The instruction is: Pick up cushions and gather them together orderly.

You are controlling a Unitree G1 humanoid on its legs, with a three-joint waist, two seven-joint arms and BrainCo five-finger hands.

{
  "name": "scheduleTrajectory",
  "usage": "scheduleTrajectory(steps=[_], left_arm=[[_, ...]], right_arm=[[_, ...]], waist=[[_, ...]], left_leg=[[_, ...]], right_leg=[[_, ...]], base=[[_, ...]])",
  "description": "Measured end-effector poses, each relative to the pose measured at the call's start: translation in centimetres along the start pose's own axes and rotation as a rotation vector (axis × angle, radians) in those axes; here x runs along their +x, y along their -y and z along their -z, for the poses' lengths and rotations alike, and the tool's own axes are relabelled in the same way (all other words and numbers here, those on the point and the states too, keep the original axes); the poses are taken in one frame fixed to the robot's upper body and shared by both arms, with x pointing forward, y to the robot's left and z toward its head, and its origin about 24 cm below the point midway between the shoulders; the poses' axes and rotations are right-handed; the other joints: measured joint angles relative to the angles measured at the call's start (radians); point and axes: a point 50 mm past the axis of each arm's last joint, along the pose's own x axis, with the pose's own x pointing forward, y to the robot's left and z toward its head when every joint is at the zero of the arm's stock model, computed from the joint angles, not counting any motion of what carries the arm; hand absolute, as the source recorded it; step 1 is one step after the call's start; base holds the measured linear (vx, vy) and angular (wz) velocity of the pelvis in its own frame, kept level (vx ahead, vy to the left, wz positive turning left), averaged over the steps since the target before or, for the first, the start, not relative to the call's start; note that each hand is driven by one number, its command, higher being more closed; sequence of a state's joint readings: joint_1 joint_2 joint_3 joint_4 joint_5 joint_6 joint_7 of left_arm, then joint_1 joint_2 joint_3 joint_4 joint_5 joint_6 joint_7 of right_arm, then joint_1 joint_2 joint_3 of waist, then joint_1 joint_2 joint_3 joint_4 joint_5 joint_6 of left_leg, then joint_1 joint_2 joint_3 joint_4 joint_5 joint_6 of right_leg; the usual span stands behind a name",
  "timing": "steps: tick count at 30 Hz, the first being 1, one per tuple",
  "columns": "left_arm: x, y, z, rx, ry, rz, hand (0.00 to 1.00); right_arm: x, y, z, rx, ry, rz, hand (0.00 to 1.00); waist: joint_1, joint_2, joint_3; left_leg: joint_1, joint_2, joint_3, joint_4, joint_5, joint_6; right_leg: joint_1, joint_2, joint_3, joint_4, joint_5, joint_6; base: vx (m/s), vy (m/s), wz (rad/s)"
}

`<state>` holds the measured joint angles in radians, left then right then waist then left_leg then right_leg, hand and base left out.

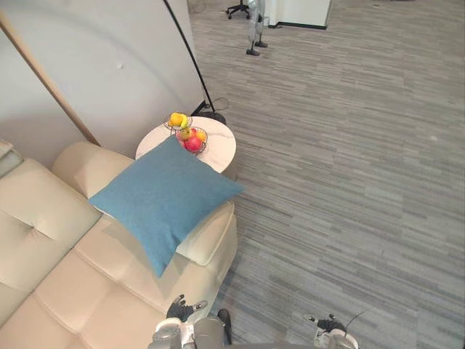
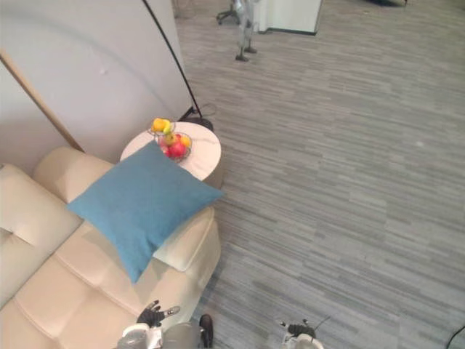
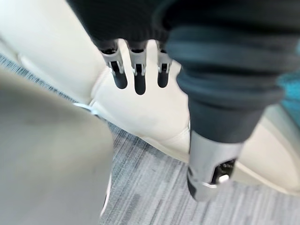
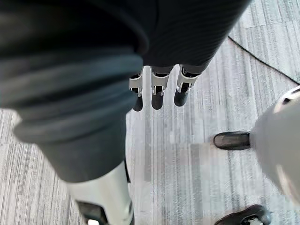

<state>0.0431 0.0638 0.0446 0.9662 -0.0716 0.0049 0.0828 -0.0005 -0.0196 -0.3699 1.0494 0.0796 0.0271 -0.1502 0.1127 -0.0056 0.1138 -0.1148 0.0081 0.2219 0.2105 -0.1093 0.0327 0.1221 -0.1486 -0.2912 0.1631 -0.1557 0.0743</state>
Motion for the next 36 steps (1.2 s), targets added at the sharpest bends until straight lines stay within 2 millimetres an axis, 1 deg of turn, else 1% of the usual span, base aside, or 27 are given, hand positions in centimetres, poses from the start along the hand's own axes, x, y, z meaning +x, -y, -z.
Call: scheduleTrajectory(steps=[1,2,3,4,5,7,8,9,10,11,12,13,14,15,16,17,19,20,21,23,25,26,27,29,31,33,36], left_arm=[[0.0,0.0,0.1,0.000,-0.002,-0.001,0.00],[-0.1,0.1,0.3,0.002,-0.010,0.004,0.00],[-0.1,0.3,0.4,0.022,-0.016,0.017,0.00],[-0.1,0.2,0.5,0.030,-0.017,0.017,0.00],[-0.1,0.2,0.5,0.034,-0.019,0.019,0.00],[-0.1,0.3,0.6,0.035,-0.019,0.022,0.00],[-0.1,0.2,0.6,0.028,-0.019,0.018,0.00],[-0.1,0.2,0.6,0.026,-0.019,0.018,0.00],[-0.1,0.2,0.5,0.025,-0.017,0.018,0.00],[-0.1,0.3,0.5,0.023,-0.017,0.018,0.00],[-0.1,0.3,0.5,0.019,-0.018,0.017,0.00],[-0.1,0.3,0.5,0.017,-0.018,0.015,0.00],[-0.1,0.2,0.5,0.017,-0.018,0.013,0.00],[-0.1,0.2,0.5,0.010,-0.018,0.009,0.00],[-0.1,-0.1,0.5,-0.017,-0.021,-0.006,0.00],[-0.1,0.1,0.6,-0.030,-0.025,-0.006,0.00],[-0.2,0.7,0.9,-0.057,-0.036,0.000,0.00],[-0.2,1.0,0.8,-0.064,-0.033,0.005,0.00],[-0.2,1.0,0.8,-0.066,-0.033,0.005,0.00],[-0.1,0.9,0.6,-0.077,-0.029,0.003,0.00],[-0.1,1.1,0.4,-0.082,-0.024,0.005,0.00],[0.0,1.0,0.3,-0.082,-0.020,0.000,0.00],[0.0,0.7,0.2,-0.081,-0.018,-0.008,0.00],[0.0,0.6,0.2,-0.097,-0.020,-0.021,0.00],[0.0,0.5,0.2,-0.105,-0.020,-0.028,0.00],[0.0,0.2,0.1,-0.103,-0.018,-0.037,0.00],[0.1,0.0,-0.2,-0.105,-0.006,-0.047,0.00]], right_arm=[[0.0,0.0,0.0,0.000,-0.001,-0.001,0.00],[0.0,-0.2,0.0,0.000,-0.001,-0.007,0.00],[-0.2,-0.3,0.5,0.002,-0.010,-0.014,0.00],[-0.2,-0.3,0.7,0.006,-0.010,-0.018,0.00],[-0.2,-0.1,0.7,0.002,-0.010,-0.016,0.00],[-0.2,-0.1,0.8,0.002,-0.013,-0.016,0.00],[-0.2,-0.1,0.8,0.003,-0.013,-0.016,0.00],[-0.2,-0.1,0.8,0.002,-0.013,-0.016,0.00],[-0.2,-0.1,0.8,0.003,-0.013,-0.016,0.00],[-0.2,-0.2,0.7,0.003,-0.011,-0.018,0.00],[-0.2,-0.2,0.7,0.004,-0.010,-0.019,0.00],[-0.2,-0.3,0.7,0.005,-0.011,-0.021,0.00],[-0.3,-0.4,0.8,0.004,-0.014,-0.023,0.00],[-0.3,-0.4,0.9,0.001,-0.015,-0.025,0.00],[-0.3,-0.6,1.0,-0.005,-0.012,-0.033,0.00],[-0.3,-0.6,0.8,-0.003,-0.009,-0.036,0.00],[-0.3,-0.5,0.7,0.003,-0.004,-0.032,0.00],[-0.2,-0.3,0.6,0.008,-0.001,-0.026,0.00],[-0.2,-0.3,0.7,0.010,-0.003,-0.025,0.00],[-0.2,-0.4,0.6,0.011,-0.003,-0.027,0.00],[-0.2,-0.3,0.6,0.011,-0.003,-0.025,0.00],[-0.2,-0.1,0.6,0.011,-0.001,-0.019,0.00],[-0.2,-0.2,0.6,0.012,-0.003,-0.020,0.00],[-0.2,-0.3,0.7,0.017,-0.004,-0.019,0.00],[-0.2,-0.2,0.6,0.018,-0.003,-0.016,0.00],[-0.2,0.1,0.5,0.021,0.000,-0.008,0.00],[0.1,0.8,-0.6,0.013,0.027,0.011,0.00]], waist=[[0.001,0.002,0.001],[0.003,0.011,0.004],[-0.005,0.014,0.007],[-0.007,0.014,0.007],[-0.011,0.009,0.003],[-0.010,0.007,0.002],[-0.011,0.007,0.001],[-0.011,0.007,0.002],[-0.015,0.008,0.002],[-0.018,0.010,0.002],[-0.020,0.011,0.003],[-0.021,0.010,0.002],[-0.023,0.003,0.000],[-0.024,-0.002,-0.002],[-0.025,-0.014,-0.011],[-0.023,-0.002,-0.009],[-0.026,0.023,-0.024],[-0.029,0.033,-0.028],[-0.029,0.034,-0.028],[-0.028,0.030,-0.028],[-0.028,0.028,-0.028],[-0.028,0.021,-0.032],[-0.028,0.011,-0.030],[-0.028,0.004,-0.033],[-0.028,0.003,-0.032],[-0.028,-0.009,-0.037],[-0.027,-0.010,-0.038]], left_leg=[[0.018,0.000,0.001,-0.004,-0.007,0.004],[0.082,-0.006,-0.007,-0.028,-0.019,0.012],[0.131,-0.017,-0.037,-0.048,-0.035,0.020],[0.148,-0.023,-0.050,-0.053,-0.040,0.021],[0.170,-0.028,-0.083,-0.062,-0.049,0.021],[0.197,-0.029,-0.138,-0.086,-0.049,0.022],[0.205,-0.029,-0.178,-0.089,-0.049,0.022],[0.205,-0.028,-0.191,-0.088,-0.049,0.022],[0.205,-0.026,-0.243,-0.088,-0.050,0.022],[0.206,-0.019,-0.287,-0.086,-0.055,0.012],[0.206,-0.016,-0.305,-0.084,-0.059,0.007],[0.205,-0.013,-0.350,-0.075,-0.067,-0.007],[0.202,-0.015,-0.386,-0.053,-0.085,-0.025],[0.200,-0.018,-0.398,-0.043,-0.096,-0.033],[0.179,-0.025,-0.440,0.008,-0.141,-0.059],[0.177,-0.009,-0.454,0.016,-0.147,-0.069],[0.168,0.015,-0.476,0.014,-0.151,-0.075],[0.169,0.033,-0.481,-0.001,-0.142,-0.089],[0.168,0.039,-0.483,-0.007,-0.138,-0.097],[0.166,0.052,-0.514,-0.036,-0.120,-0.120],[0.159,0.052,-0.537,-0.041,-0.116,-0.122],[0.148,0.049,-0.547,-0.049,-0.102,-0.124],[0.146,0.040,-0.566,-0.060,-0.085,-0.126],[0.132,0.025,-0.584,-0.067,-0.068,-0.126],[0.128,0.016,-0.591,-0.068,-0.061,-0.126],[0.113,-0.011,-0.592,-0.068,-0.027,-0.125],[0.096,-0.020,-0.592,-0.069,-0.014,-0.121]], right_leg=[[-0.010,-0.007,0.005,0.051,-0.002,0.004],[-0.060,-0.033,0.020,0.254,-0.001,0.035],[-0.123,-0.064,0.032,0.442,0.010,0.068],[-0.148,-0.077,0.040,0.510,-0.001,0.081],[-0.168,-0.088,0.029,0.555,-0.031,0.082],[-0.193,-0.096,-0.006,0.519,-0.049,0.073],[-0.213,-0.092,-0.004,0.472,-0.053,0.068],[-0.217,-0.088,0.000,0.455,-0.056,0.064],[-0.236,-0.057,0.054,0.389,-0.057,0.061],[-0.244,-0.021,0.113,0.331,-0.055,0.057],[-0.245,-0.007,0.135,0.303,-0.053,0.056],[-0.245,0.022,0.190,0.240,-0.043,0.042],[-0.243,0.047,0.260,0.187,-0.025,0.024],[-0.241,0.056,0.289,0.165,-0.006,0.021],[-0.214,0.066,0.345,0.141,-0.016,0.012],[-0.211,0.081,0.328,0.143,-0.020,0.005],[-0.201,0.094,0.280,0.124,-0.030,-0.014],[-0.190,0.106,0.245,0.119,-0.036,-0.024],[-0.186,0.112,0.232,0.117,-0.036,-0.025],[-0.169,0.117,0.185,0.107,-0.043,-0.036],[-0.161,0.114,0.158,0.099,-0.046,-0.041],[-0.156,0.110,0.138,0.085,-0.046,-0.042],[-0.151,0.101,0.122,0.078,-0.045,-0.042],[-0.148,0.085,0.093,0.071,-0.045,-0.042],[-0.138,0.076,0.074,0.064,-0.044,-0.042],[-0.118,0.050,0.032,0.039,-0.033,-0.036],[-0.118,0.042,0.016,0.024,-0.020,-0.034]], base=[[0.25,0.184,0.03],[0.24,0.169,0.23],[0.29,0.189,0.39],[0.24,0.098,0.72],[0.22,0.064,0.87],[0.26,0.027,0.94],[0.22,-0.016,0.75],[0.26,-0.058,1.07],[0.18,-0.103,1.14],[0.22,-0.141,1.18],[0.25,-0.256,1.13],[0.24,-0.313,1.06],[0.23,-0.342,1.03],[0.19,-0.408,1.00],[0.16,-0.353,0.68],[0.14,-0.343,0.61],[0.11,-0.233,0.51],[0.11,-0.234,0.69],[0.09,-0.213,0.68],[0.06,-0.180,0.57],[0.04,-0.093,0.51],[0.03,-0.039,0.59],[0.02,-0.032,0.54],[0.01,-0.015,0.51],[0.00,0.013,0.44],[-0.02,0.030,0.54],[-0.04,0.036,0.26]])
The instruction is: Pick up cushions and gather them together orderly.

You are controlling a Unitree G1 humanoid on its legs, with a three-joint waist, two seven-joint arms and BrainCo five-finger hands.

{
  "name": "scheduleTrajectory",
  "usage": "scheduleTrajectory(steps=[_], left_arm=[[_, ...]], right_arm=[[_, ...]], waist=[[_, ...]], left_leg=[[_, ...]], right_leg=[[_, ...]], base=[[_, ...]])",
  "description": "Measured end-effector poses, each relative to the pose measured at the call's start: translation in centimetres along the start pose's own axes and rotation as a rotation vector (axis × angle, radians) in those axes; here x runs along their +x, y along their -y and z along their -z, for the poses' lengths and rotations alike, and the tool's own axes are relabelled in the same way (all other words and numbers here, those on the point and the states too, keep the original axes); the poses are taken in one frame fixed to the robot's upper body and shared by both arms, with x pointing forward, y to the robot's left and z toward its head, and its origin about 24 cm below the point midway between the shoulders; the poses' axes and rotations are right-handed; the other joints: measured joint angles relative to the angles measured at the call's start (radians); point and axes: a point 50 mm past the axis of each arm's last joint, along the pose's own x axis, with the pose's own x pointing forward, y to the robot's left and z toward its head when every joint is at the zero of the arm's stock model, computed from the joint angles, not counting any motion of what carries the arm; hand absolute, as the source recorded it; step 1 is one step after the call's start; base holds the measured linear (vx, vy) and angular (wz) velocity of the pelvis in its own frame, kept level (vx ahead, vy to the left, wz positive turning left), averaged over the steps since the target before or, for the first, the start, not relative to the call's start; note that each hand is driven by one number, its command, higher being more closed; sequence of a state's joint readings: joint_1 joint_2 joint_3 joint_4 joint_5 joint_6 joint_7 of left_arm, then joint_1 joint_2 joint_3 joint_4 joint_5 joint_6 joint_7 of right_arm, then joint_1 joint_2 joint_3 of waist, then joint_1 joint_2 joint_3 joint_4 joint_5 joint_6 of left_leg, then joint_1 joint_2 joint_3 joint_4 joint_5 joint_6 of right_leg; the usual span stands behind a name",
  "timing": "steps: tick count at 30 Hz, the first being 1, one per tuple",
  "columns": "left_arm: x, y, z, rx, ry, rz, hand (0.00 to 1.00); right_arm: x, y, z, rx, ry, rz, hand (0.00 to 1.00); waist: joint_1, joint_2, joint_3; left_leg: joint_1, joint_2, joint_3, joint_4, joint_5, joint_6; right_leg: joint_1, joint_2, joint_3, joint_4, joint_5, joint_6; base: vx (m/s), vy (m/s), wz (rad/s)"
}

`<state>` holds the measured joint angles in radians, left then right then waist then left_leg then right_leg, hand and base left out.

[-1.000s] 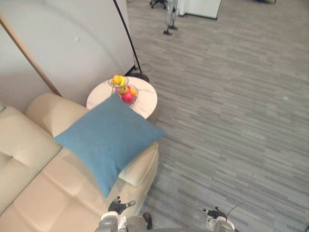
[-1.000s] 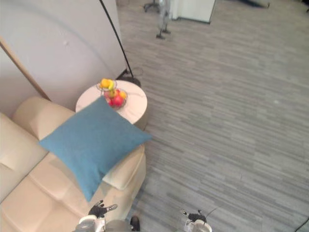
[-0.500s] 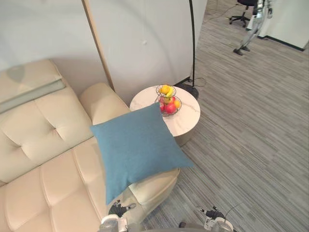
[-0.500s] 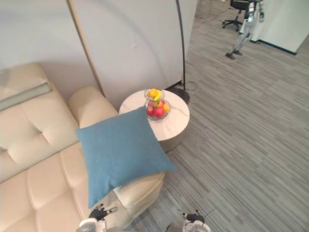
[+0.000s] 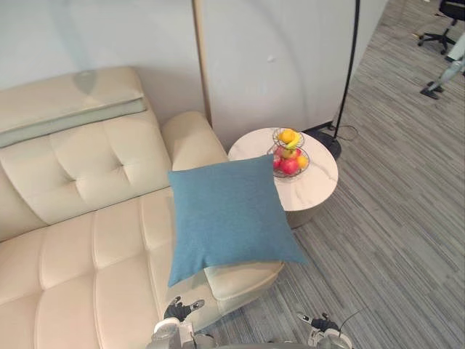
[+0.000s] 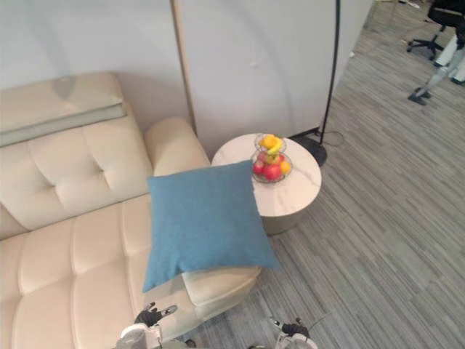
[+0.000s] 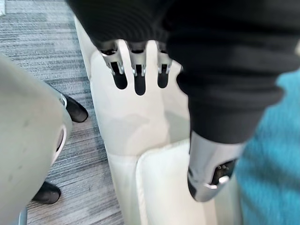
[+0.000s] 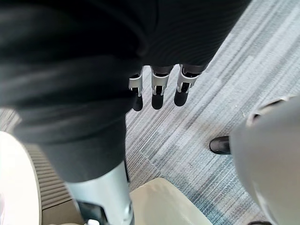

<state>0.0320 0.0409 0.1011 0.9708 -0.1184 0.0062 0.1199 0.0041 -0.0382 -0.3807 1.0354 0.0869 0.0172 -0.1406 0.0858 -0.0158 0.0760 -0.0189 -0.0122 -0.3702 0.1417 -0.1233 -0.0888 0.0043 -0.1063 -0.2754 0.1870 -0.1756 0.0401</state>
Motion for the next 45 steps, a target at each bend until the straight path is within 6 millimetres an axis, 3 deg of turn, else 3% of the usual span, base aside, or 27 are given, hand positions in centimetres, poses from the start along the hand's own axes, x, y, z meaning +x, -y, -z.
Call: scheduleTrajectory(steps=[3,5,6,8,9,11,16,22,27,32,38,45], left_arm=[[0.1,-1.9,-0.5,0.014,0.014,-0.051,0.00],[0.2,-4.1,-1.8,0.002,0.063,-0.111,0.00],[0.2,-4.7,-2.1,-0.004,0.075,-0.127,0.00],[-0.2,-7.4,-3.2,-0.035,0.131,-0.197,0.00],[-0.3,-7.8,-3.3,-0.042,0.141,-0.207,0.00],[-0.9,-9.7,-4.4,-0.068,0.205,-0.268,0.00],[-1.8,-10.0,-7.3,-0.098,0.352,-0.263,0.00],[-2.3,-7.6,-11.8,-0.118,0.527,-0.185,0.00],[-2.5,-3.9,-14.9,-0.108,0.610,-0.073,0.00],[-3.4,-0.2,-18.0,-0.104,0.701,0.014,0.00],[-4.4,3.9,-20.5,-0.072,0.768,0.112,0.00],[-6.3,8.7,-24.1,-0.024,0.856,0.211,0.00]], right_arm=[[0.6,1.3,-3.5,-0.024,0.090,0.037,0.00],[0.8,3.1,-7.3,-0.037,0.204,0.084,0.00],[0.8,3.6,-8.2,-0.044,0.231,0.097,0.00],[0.4,4.9,-11.5,-0.089,0.341,0.135,0.00],[0.2,5.1,-12.0,-0.098,0.361,0.140,0.00],[-0.7,6.1,-15.1,-0.127,0.482,0.157,0.00],[-2.2,5.8,-18.4,-0.177,0.623,0.131,0.00],[-2.9,2.3,-20.7,-0.219,0.702,0.020,0.00],[-4.1,-0.7,-23.4,-0.222,0.781,-0.058,0.00],[-6.2,-4.4,-26.9,-0.212,0.888,-0.148,0.00],[-8.8,-9.5,-28.8,-0.205,0.966,-0.272,0.00],[-10.6,-11.4,-30.2,-0.188,1.029,-0.285,0.00]], waist=[[0.000,0.000,0.000],[0.000,0.005,0.001],[0.000,0.007,0.000],[-0.001,0.002,-0.003],[-0.001,0.002,-0.003],[0.000,0.003,-0.003],[0.001,0.011,-0.008],[0.003,0.022,-0.013],[0.010,0.030,0.001],[0.030,0.038,0.074],[0.042,0.038,0.132],[0.040,0.040,0.171]], left_leg=[[-0.012,0.001,0.002,-0.022,0.022,0.004],[-0.004,0.008,0.004,-0.074,0.046,0.011],[0.002,0.012,0.006,-0.085,0.047,0.013],[0.005,0.016,0.010,-0.124,0.068,0.016],[0.006,0.017,0.011,-0.128,0.068,0.017],[0.003,0.017,0.018,-0.149,0.079,0.021],[0.001,0.019,0.013,-0.173,0.094,0.019],[-0.029,0.015,-0.009,-0.169,0.102,0.019],[-0.073,0.002,-0.050,-0.155,0.106,0.014],[-0.138,-0.003,-0.065,-0.155,0.149,-0.010],[-0.202,0.006,-0.044,-0.155,0.173,-0.033],[-0.273,0.020,-0.020,-0.160,0.203,-0.040]], right_leg=[[-0.001,0.003,-0.004,-0.040,0.037,0.001],[-0.003,0.005,-0.008,-0.063,0.061,0.002],[-0.002,0.007,-0.009,-0.070,0.068,0.004],[-0.003,0.010,0.002,-0.092,0.086,0.003],[-0.004,0.010,0.004,-0.095,0.088,0.003],[-0.004,0.014,0.018,-0.123,0.099,0.004],[-0.014,0.018,0.033,-0.133,0.099,0.004],[-0.032,0.019,0.011,-0.151,0.115,-0.002],[-0.043,0.013,-0.026,-0.168,0.115,-0.002],[-0.102,0.006,-0.040,-0.154,0.117,-0.006],[-0.202,0.004,-0.013,-0.099,0.117,-0.011],[-0.332,-0.001,0.015,-0.002,0.109,-0.023]], base=[[-0.07,0.050,0.06],[-0.09,0.051,0.08],[-0.09,0.051,0.02],[-0.10,0.048,-0.04],[-0.11,0.044,-0.05],[-0.07,0.030,-0.07],[0.00,0.003,0.00],[0.08,-0.002,0.10],[0.06,0.005,0.23],[-0.01,-0.003,0.14],[-0.03,-0.005,-0.11],[-0.06,-0.021,-0.11]])
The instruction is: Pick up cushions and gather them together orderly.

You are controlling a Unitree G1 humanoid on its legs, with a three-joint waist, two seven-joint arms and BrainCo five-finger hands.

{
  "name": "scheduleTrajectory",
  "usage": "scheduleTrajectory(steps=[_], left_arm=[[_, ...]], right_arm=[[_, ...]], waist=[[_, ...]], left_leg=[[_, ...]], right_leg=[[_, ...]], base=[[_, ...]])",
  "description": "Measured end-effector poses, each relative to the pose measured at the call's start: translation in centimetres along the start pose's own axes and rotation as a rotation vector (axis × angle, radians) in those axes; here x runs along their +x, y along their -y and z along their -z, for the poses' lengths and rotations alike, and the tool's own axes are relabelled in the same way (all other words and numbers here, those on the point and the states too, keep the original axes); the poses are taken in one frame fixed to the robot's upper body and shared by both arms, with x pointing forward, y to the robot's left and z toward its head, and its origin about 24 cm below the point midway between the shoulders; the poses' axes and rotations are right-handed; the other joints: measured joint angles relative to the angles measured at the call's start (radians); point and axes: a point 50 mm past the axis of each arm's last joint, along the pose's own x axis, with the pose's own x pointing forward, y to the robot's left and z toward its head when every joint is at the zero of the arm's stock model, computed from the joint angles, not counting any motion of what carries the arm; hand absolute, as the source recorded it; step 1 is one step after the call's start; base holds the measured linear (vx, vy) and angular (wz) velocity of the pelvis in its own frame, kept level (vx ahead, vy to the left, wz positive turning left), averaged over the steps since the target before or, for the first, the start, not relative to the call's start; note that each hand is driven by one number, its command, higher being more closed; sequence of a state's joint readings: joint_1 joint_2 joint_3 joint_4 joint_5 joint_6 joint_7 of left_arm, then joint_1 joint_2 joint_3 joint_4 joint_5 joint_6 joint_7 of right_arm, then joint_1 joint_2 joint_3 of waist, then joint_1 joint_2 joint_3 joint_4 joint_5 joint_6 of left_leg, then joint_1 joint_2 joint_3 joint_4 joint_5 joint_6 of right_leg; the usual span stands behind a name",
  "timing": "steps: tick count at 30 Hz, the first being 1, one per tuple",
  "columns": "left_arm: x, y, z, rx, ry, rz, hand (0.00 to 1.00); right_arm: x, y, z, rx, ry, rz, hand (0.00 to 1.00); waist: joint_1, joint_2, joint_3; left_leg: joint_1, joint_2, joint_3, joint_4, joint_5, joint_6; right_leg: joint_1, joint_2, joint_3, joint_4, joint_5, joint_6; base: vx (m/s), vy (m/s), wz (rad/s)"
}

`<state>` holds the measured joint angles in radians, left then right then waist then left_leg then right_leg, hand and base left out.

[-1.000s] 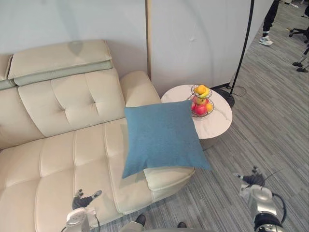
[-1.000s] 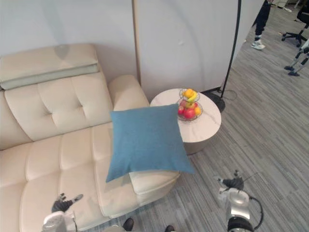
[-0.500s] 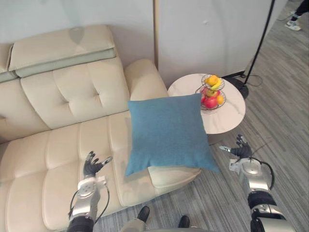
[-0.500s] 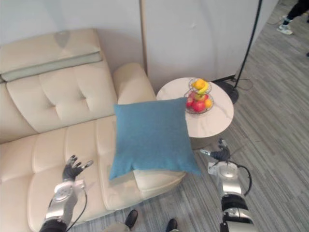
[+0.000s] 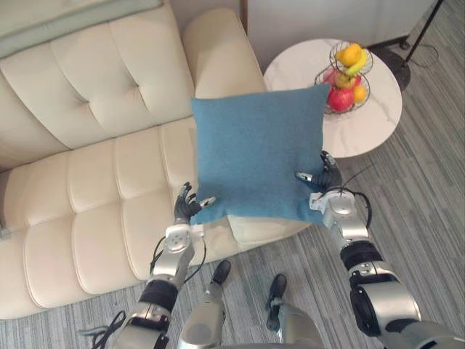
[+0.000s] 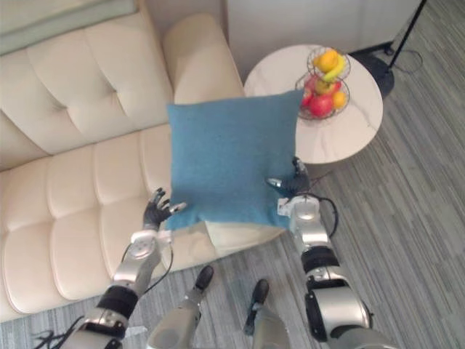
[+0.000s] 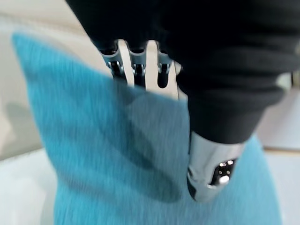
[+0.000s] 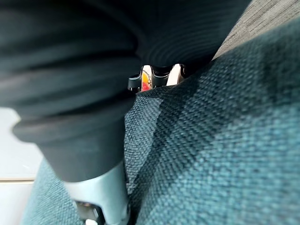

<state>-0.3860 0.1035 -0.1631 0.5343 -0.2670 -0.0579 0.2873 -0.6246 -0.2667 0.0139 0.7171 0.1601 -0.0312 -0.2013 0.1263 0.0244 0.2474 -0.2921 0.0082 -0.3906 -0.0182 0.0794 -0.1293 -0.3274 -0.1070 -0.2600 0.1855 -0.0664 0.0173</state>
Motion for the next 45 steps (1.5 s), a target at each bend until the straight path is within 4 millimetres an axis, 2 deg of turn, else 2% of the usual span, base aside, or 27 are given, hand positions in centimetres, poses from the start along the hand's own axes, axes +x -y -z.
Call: scheduleTrajectory(steps=[1,2,7,12,18,21,23,27,29,30,34,37,43,45], left_arm=[[0.0,0.1,-0.1,0.000,0.002,0.000,0.00],[0.4,0.7,-1.0,0.010,0.030,0.012,1.00],[1.1,1.2,-2.6,0.021,0.076,0.008,1.00],[1.7,0.6,-4.2,0.051,0.126,-0.016,1.00],[1.5,1.6,-5.9,0.034,0.198,0.008,1.00],[0.7,2.2,-6.5,0.021,0.237,0.040,1.00],[-0.7,2.4,-6.0,0.006,0.252,0.068,1.00],[-3.0,2.0,-4.4,-0.005,0.241,0.094,1.00],[-4.8,1.3,-2.8,-0.026,0.200,0.097,1.00],[-5.9,0.8,-1.9,-0.042,0.176,0.088,1.00],[-8.7,-0.4,-0.3,-0.094,0.123,0.057,1.00],[-10.3,-1.2,0.0,-0.125,0.118,0.030,1.00],[-13.4,-3.2,1.2,-0.194,0.060,-0.038,1.00],[-13.9,-3.4,1.8,-0.225,0.030,-0.048,1.00]], right_arm=[[0.0,0.0,0.0,0.000,0.001,0.001,0.00],[0.2,-0.3,-0.6,0.010,0.021,0.006,1.00],[0.2,-0.6,-1.5,0.049,0.057,0.023,1.00],[0.0,-0.6,-2.0,0.121,0.079,0.025,1.00],[-1.4,-1.0,-0.7,0.228,0.066,0.010,1.00],[-2.7,-1.3,0.7,0.251,0.038,0.003,1.00],[-4.6,-1.0,2.6,0.258,0.007,0.006,1.00],[-7.1,-0.9,4.4,0.282,-0.025,-0.002,1.00],[-8.9,-0.8,5.2,0.293,-0.033,-0.023,1.00],[-9.8,-0.9,5.6,0.307,-0.040,-0.030,1.00],[-12.5,-1.3,6.1,0.342,-0.049,-0.067,1.00],[-13.7,-1.8,5.7,0.365,-0.031,-0.104,1.00],[-16.3,-2.9,5.4,0.351,-0.016,-0.193,1.00],[-16.7,-3.0,5.4,0.352,-0.018,-0.202,1.00]], waist=[[0.000,0.000,0.001],[0.000,-0.002,0.020],[-0.004,-0.003,0.026],[-0.008,-0.007,0.029],[-0.010,-0.007,0.029],[-0.016,-0.008,0.029],[-0.022,-0.009,0.028],[-0.032,-0.010,0.018],[-0.035,-0.010,-0.002],[-0.037,-0.010,-0.032],[-0.039,-0.009,-0.103],[-0.039,-0.007,-0.137],[-0.027,0.003,-0.217],[-0.020,0.010,-0.222]], left_leg=[[-0.002,0.000,0.000,0.000,0.002,-0.002],[-0.007,0.006,-0.001,-0.011,0.016,-0.007],[-0.024,0.021,0.004,-0.049,0.026,-0.004],[-0.021,0.016,0.032,-0.066,0.038,-0.003],[-0.006,0.016,0.061,-0.066,0.039,-0.003],[0.024,0.015,0.079,-0.066,0.038,-0.003],[0.058,0.016,0.081,-0.067,0.037,-0.003],[0.097,0.020,0.083,-0.067,0.022,0.009],[0.129,0.015,0.084,-0.067,0.012,0.016],[0.135,0.013,0.083,-0.067,0.009,0.020],[0.178,0.004,0.083,-0.067,0.006,0.024],[0.207,0.001,0.084,-0.066,-0.003,0.035],[0.223,-0.002,0.101,0.004,-0.074,0.056],[0.222,-0.003,0.101,0.027,-0.090,0.058]], right_leg=[[-0.003,0.000,0.000,0.002,0.000,0.000],[-0.019,-0.001,-0.001,0.020,-0.003,-0.004],[-0.080,-0.002,-0.004,0.084,-0.017,-0.014],[-0.120,-0.018,0.022,0.142,-0.032,-0.009],[-0.124,-0.018,0.045,0.158,-0.035,-0.010],[-0.097,-0.019,0.051,0.155,-0.038,-0.010],[-0.052,-0.016,0.048,0.137,-0.040,-0.009],[-0.005,-0.011,0.043,0.124,-0.043,-0.004],[0.030,-0.014,0.041,0.123,-0.054,0.002],[0.037,-0.015,0.038,0.123,-0.058,0.004],[0.089,-0.029,0.022,0.124,-0.077,0.010],[0.122,-0.033,0.016,0.122,-0.084,0.013],[0.195,-0.028,0.005,0.084,-0.094,0.022],[0.214,-0.026,-0.004,0.083,-0.095,0.021]], base=[[-0.11,-0.054,0.04],[-0.07,-0.042,0.02],[-0.08,-0.040,0.01],[-0.03,-0.027,-0.09],[0.02,-0.021,-0.10],[0.02,-0.010,-0.06],[0.04,-0.013,0.03],[0.02,0.001,0.03],[0.05,0.015,0.06],[0.04,0.015,0.06],[0.07,0.004,0.13],[0.03,0.010,0.09],[-0.01,0.004,0.00],[0.02,-0.004,0.10]])
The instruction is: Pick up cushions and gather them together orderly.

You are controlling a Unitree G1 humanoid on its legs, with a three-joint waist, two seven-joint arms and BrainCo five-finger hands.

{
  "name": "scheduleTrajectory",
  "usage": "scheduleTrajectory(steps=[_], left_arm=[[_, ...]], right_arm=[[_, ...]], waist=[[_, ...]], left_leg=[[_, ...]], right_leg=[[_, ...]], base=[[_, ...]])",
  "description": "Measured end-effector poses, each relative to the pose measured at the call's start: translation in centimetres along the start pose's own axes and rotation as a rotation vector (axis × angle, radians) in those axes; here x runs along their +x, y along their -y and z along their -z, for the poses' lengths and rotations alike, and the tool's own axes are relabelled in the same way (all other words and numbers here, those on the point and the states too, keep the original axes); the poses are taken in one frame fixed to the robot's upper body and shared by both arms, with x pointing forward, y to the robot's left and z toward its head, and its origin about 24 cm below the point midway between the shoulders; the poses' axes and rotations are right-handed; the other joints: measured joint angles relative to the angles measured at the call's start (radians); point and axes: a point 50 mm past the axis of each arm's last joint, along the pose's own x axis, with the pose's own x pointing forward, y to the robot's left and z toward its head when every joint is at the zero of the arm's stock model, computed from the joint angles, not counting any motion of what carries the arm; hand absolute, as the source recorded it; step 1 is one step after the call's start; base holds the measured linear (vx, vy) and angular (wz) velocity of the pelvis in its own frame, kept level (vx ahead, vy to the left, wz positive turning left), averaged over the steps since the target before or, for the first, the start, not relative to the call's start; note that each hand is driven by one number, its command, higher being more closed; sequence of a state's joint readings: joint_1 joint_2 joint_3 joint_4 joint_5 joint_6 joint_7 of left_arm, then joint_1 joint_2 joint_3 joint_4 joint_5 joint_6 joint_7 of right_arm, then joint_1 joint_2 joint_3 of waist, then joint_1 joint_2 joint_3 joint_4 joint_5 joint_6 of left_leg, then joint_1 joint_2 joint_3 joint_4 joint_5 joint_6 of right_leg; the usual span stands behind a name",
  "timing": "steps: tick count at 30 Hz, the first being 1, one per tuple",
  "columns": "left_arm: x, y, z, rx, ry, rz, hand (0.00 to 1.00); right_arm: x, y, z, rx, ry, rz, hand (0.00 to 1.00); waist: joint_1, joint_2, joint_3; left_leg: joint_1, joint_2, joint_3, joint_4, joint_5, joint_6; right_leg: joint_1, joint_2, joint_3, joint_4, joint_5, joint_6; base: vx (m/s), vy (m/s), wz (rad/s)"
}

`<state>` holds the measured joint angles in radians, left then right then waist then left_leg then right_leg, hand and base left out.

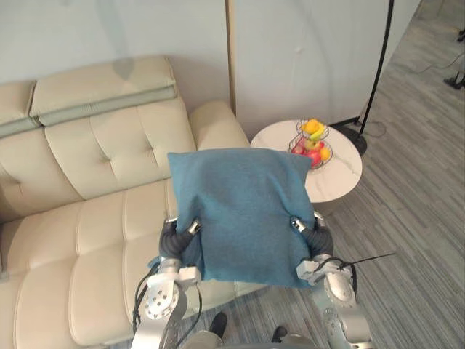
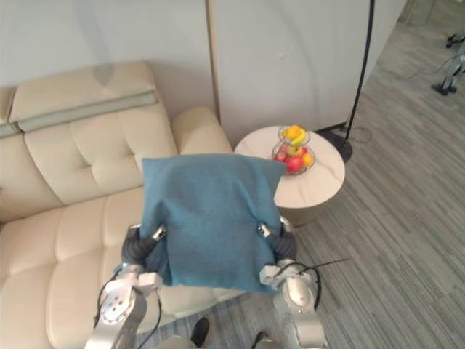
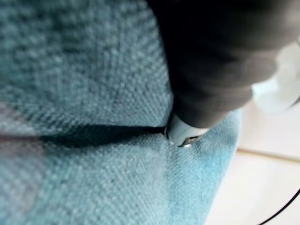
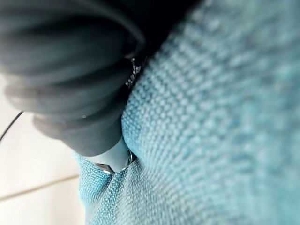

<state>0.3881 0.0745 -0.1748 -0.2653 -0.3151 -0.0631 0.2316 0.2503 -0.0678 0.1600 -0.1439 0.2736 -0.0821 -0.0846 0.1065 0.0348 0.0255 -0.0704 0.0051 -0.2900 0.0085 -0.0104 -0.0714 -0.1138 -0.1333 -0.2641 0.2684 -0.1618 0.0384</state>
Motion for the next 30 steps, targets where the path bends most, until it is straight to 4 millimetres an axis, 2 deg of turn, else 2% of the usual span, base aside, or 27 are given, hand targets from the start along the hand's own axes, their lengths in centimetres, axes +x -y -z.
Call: scheduleTrajectory(steps=[3,4,5,7,8,10,11,12,13,14,15,17,18,19,20,21,22,23,24,25,26,27,28,29,30], left_arm=[[-0.6,-0.1,0.5,-0.024,-0.028,-0.013,1.00],[-0.6,-0.1,0.5,-0.040,-0.030,-0.007,1.00],[-0.5,0.1,0.6,-0.065,-0.033,0.006,1.00],[-0.5,0.5,0.7,-0.101,-0.038,0.020,1.00],[-0.6,0.9,0.9,-0.128,-0.051,0.024,1.00],[-0.5,1.3,1.4,-0.135,-0.070,0.033,1.00],[-0.2,2.0,1.9,-0.137,-0.090,0.061,1.00],[0.1,2.8,2.3,-0.142,-0.106,0.090,1.00],[0.2,3.0,2.4,-0.144,-0.111,0.100,1.00],[0.5,3.6,3.0,-0.150,-0.136,0.126,1.00],[0.8,3.5,3.2,-0.129,-0.144,0.135,1.00],[1.8,2.9,3.4,-0.070,-0.152,0.153,1.00],[1.8,2.8,3.5,-0.064,-0.155,0.152,1.00],[1.7,2.6,3.8,-0.057,-0.170,0.149,1.00],[1.6,2.5,4.0,-0.053,-0.183,0.153,1.00],[1.6,2.5,4.1,-0.052,-0.184,0.153,1.00],[1.6,2.6,4.0,-0.054,-0.183,0.154,1.00],[1.6,2.5,4.0,-0.053,-0.184,0.153,1.00],[1.6,2.5,4.1,-0.053,-0.186,0.152,1.00],[1.5,2.5,4.1,-0.052,-0.187,0.152,1.00],[1.5,2.6,4.1,-0.052,-0.188,0.155,1.00],[1.5,2.6,4.1,-0.052,-0.187,0.155,1.00],[1.5,2.6,4.1,-0.051,-0.189,0.155,1.00],[1.5,2.7,3.9,-0.048,-0.185,0.160,1.00],[1.5,2.8,3.8,-0.048,-0.182,0.163,1.00]], right_arm=[[-0.3,0.1,0.2,-0.007,-0.011,0.000,1.00],[-0.3,0.3,0.2,-0.013,-0.010,0.001,1.00],[-0.2,0.6,-0.1,-0.024,0.002,0.014,1.00],[0.0,1.0,-0.4,-0.053,0.020,0.031,1.00],[0.2,1.3,-0.7,-0.062,0.031,0.047,1.00],[0.3,1.8,-0.8,-0.067,0.035,0.070,1.00],[0.3,2.6,-0.9,-0.076,0.041,0.106,1.00],[0.4,3.4,-0.9,-0.086,0.042,0.145,1.00],[0.4,3.7,-0.9,-0.092,0.041,0.158,1.00],[1.0,4.6,-0.3,-0.120,0.021,0.200,1.00],[1.3,4.6,0.2,-0.115,-0.002,0.215,1.00],[1.8,4.4,1.7,-0.078,-0.058,0.252,1.00],[1.8,4.4,1.9,-0.075,-0.066,0.255,1.00],[1.7,4.2,2.3,-0.064,-0.089,0.265,1.00],[1.7,4.4,2.7,-0.070,-0.110,0.270,1.00],[1.7,4.4,2.8,-0.072,-0.116,0.271,1.00],[1.7,4.5,2.9,-0.077,-0.121,0.272,1.00],[1.6,4.4,3.0,-0.073,-0.122,0.278,1.00],[1.5,4.5,3.0,-0.071,-0.124,0.281,1.00],[1.3,4.5,3.2,-0.067,-0.131,0.286,1.00],[1.1,4.5,3.3,-0.066,-0.137,0.289,1.00],[1.2,4.5,3.3,-0.065,-0.137,0.289,1.00],[1.2,4.5,3.3,-0.064,-0.135,0.288,1.00],[1.2,4.4,3.2,-0.064,-0.129,0.286,1.00],[1.2,4.5,3.1,-0.065,-0.127,0.286,1.00]], waist=[[0.005,0.002,0.003],[0.004,0.002,0.003],[0.002,-0.004,0.005],[0.002,-0.014,0.015],[0.005,-0.013,0.014],[0.000,-0.012,0.013],[-0.004,-0.008,0.011],[-0.009,0.003,0.004],[-0.012,0.010,-0.001],[-0.014,0.036,-0.020],[-0.020,0.013,-0.020],[-0.027,-0.046,0.002],[-0.027,-0.048,0.004],[-0.024,-0.043,0.010],[-0.016,-0.036,0.012],[-0.015,-0.033,0.013],[-0.017,-0.027,0.026],[-0.031,-0.014,0.040],[-0.038,-0.013,0.041],[-0.051,-0.014,0.043],[-0.056,-0.029,0.043],[-0.055,-0.039,0.043],[-0.051,-0.047,0.041],[-0.049,-0.058,0.035],[-0.048,-0.057,0.036]], left_leg=[[-0.043,-0.020,-0.024,0.099,-0.039,0.004],[-0.067,-0.019,-0.014,0.121,-0.057,0.027],[-0.106,0.024,0.105,0.131,-0.072,0.073],[-0.146,0.062,0.209,0.189,-0.072,0.087],[-0.173,0.115,0.304,0.244,-0.069,0.094],[-0.169,0.162,0.376,0.248,-0.068,0.089],[-0.155,0.196,0.434,0.221,-0.055,0.068],[-0.131,0.216,0.463,0.181,-0.023,0.028],[-0.121,0.225,0.463,0.163,-0.002,0.011],[-0.086,0.225,0.451,0.099,0.024,-0.112],[-0.082,0.196,0.451,0.095,0.029,-0.108],[-0.090,0.118,0.462,0.137,-0.010,-0.050],[-0.095,0.113,0.464,0.155,-0.024,-0.042],[-0.113,0.105,0.473,0.234,-0.081,-0.016],[-0.117,0.100,0.490,0.292,-0.128,0.008],[-0.116,0.098,0.494,0.297,-0.137,0.016],[-0.100,0.088,0.494,0.297,-0.153,0.035],[-0.085,0.086,0.472,0.290,-0.162,0.049],[-0.081,0.086,0.465,0.285,-0.164,0.054],[-0.062,0.076,0.451,0.264,-0.163,0.069],[-0.037,0.048,0.443,0.229,-0.151,0.080],[-0.026,0.039,0.443,0.218,-0.146,0.078],[-0.014,0.017,0.440,0.208,-0.139,0.073],[-0.015,0.000,0.426,0.214,-0.140,0.073],[-0.018,-0.007,0.416,0.218,-0.140,0.072]], right_leg=[[0.026,-0.012,-0.059,0.018,-0.011,-0.012],[0.026,-0.023,-0.092,0.026,-0.015,-0.014],[0.026,-0.048,-0.154,0.021,-0.017,-0.015],[0.025,-0.073,-0.192,0.024,-0.018,-0.018],[0.035,-0.105,-0.232,0.025,-0.016,-0.013],[0.056,-0.139,-0.269,0.014,-0.004,0.007],[0.084,-0.166,-0.303,-0.010,0.015,0.039],[0.109,-0.175,-0.326,-0.039,0.038,0.074],[0.118,-0.175,-0.331,-0.050,0.048,0.088],[0.137,-0.174,-0.333,-0.086,0.084,0.130],[0.147,-0.199,-0.329,-0.107,0.104,0.130],[0.180,-0.254,-0.301,-0.187,0.232,0.129],[0.183,-0.260,-0.297,-0.188,0.252,0.129],[0.180,-0.280,-0.272,-0.170,0.307,0.130],[0.149,-0.308,-0.243,-0.110,0.351,0.108],[0.137,-0.318,-0.241,-0.086,0.363,0.092],[0.089,-0.338,-0.214,0.003,0.361,0.014],[0.038,-0.281,-0.088,0.146,0.218,0.046],[0.024,-0.252,-0.050,0.180,0.173,0.061],[-0.005,-0.165,0.036,0.244,0.070,0.095],[-0.011,-0.084,0.070,0.248,-0.011,0.092],[-0.013,-0.066,0.075,0.242,-0.027,0.091],[-0.016,-0.012,0.087,0.196,-0.060,0.067],[-0.008,0.024,0.102,0.122,-0.072,0.008],[-0.002,0.029,0.106,0.099,-0.072,-0.019]], base=[[0.02,-0.002,0.52],[-0.02,0.007,1.05],[-0.03,0.026,1.11],[-0.01,0.083,0.98],[0.02,0.125,0.79],[0.06,0.209,0.82],[0.09,0.325,1.00],[0.10,0.298,0.80],[0.13,0.348,0.51],[0.12,0.308,0.27],[0.13,0.412,0.26],[0.08,0.416,0.17],[0.07,0.390,-0.03],[0.06,0.470,-0.25],[0.05,0.390,-0.28],[0.04,0.384,-0.27],[0.04,0.308,0.05],[0.04,0.345,0.17],[0.05,0.265,0.46],[0.05,0.136,0.56],[0.07,0.111,0.50],[0.09,0.060,0.38],[0.12,0.018,0.28],[0.12,-0.001,0.35],[0.13,-0.027,0.46]])
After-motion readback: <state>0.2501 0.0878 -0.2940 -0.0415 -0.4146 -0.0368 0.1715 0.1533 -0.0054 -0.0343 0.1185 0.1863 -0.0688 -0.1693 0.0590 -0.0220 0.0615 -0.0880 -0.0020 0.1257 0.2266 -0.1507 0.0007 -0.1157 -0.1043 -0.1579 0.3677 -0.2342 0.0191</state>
